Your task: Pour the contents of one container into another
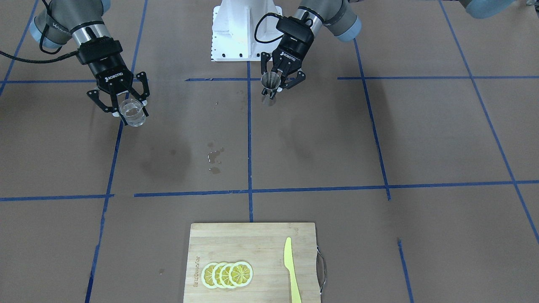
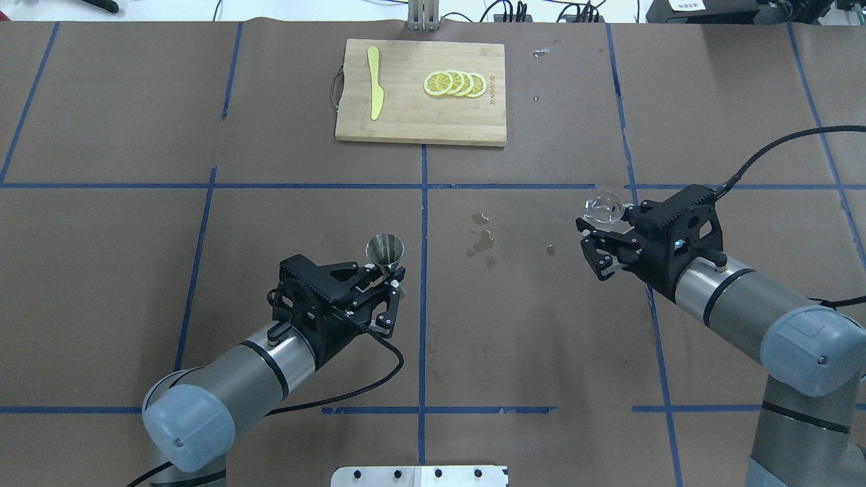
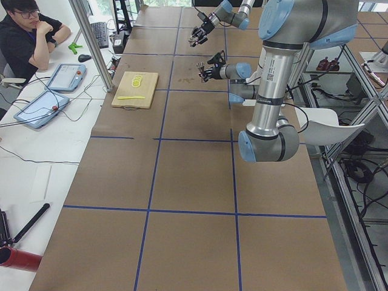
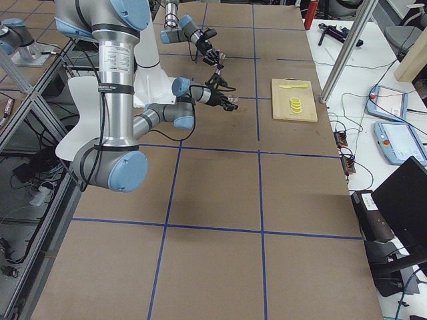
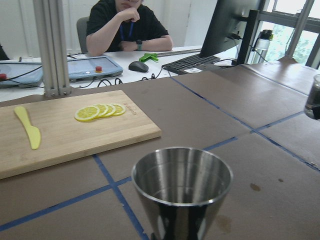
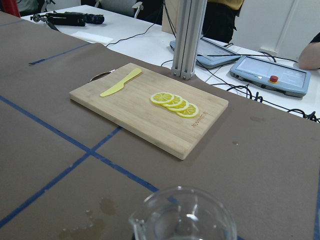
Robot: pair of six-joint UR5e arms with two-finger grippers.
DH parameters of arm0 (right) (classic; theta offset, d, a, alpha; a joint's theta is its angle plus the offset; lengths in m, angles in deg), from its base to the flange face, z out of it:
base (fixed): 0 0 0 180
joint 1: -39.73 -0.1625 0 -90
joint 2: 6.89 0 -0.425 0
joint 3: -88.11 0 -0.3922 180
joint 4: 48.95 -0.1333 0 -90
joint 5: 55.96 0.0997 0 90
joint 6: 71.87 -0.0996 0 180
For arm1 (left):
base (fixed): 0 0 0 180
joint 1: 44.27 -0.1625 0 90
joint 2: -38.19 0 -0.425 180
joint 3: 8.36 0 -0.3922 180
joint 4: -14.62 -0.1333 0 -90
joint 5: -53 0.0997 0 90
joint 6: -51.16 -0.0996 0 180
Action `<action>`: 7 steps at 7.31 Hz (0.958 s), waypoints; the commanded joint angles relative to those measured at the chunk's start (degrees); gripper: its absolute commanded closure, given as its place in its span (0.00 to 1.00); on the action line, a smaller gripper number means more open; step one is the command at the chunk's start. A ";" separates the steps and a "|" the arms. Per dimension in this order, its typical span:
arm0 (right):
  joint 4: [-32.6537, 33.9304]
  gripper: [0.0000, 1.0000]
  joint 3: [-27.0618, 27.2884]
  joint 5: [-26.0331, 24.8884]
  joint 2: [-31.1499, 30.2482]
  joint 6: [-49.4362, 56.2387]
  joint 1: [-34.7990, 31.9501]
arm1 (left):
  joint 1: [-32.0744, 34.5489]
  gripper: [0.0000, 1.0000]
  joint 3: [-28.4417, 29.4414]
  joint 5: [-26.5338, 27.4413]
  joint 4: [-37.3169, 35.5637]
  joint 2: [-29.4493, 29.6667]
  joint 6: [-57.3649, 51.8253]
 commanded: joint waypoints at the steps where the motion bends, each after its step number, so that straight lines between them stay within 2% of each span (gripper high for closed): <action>1: 9.25 1.00 3.52 0.45 4.10 0.41 -0.06 | 4.74 1.00 5.82 -6.87 2.91 3.97 -3.04; 2: 10.32 1.00 3.71 0.45 4.20 0.50 0.29 | 6.33 1.00 7.67 -8.47 4.22 4.69 -3.41; 3: 11.81 1.00 3.71 0.36 4.28 0.85 0.82 | 8.43 1.00 9.69 -12.31 4.41 6.00 -5.33; 5: 15.67 1.00 3.54 0.10 6.21 1.82 1.87 | 9.50 1.00 14.87 -13.66 4.59 10.48 -6.31; 7: 20.68 1.00 3.36 0.10 10.85 3.74 3.02 | 10.30 1.00 20.15 -14.72 5.73 13.74 -6.40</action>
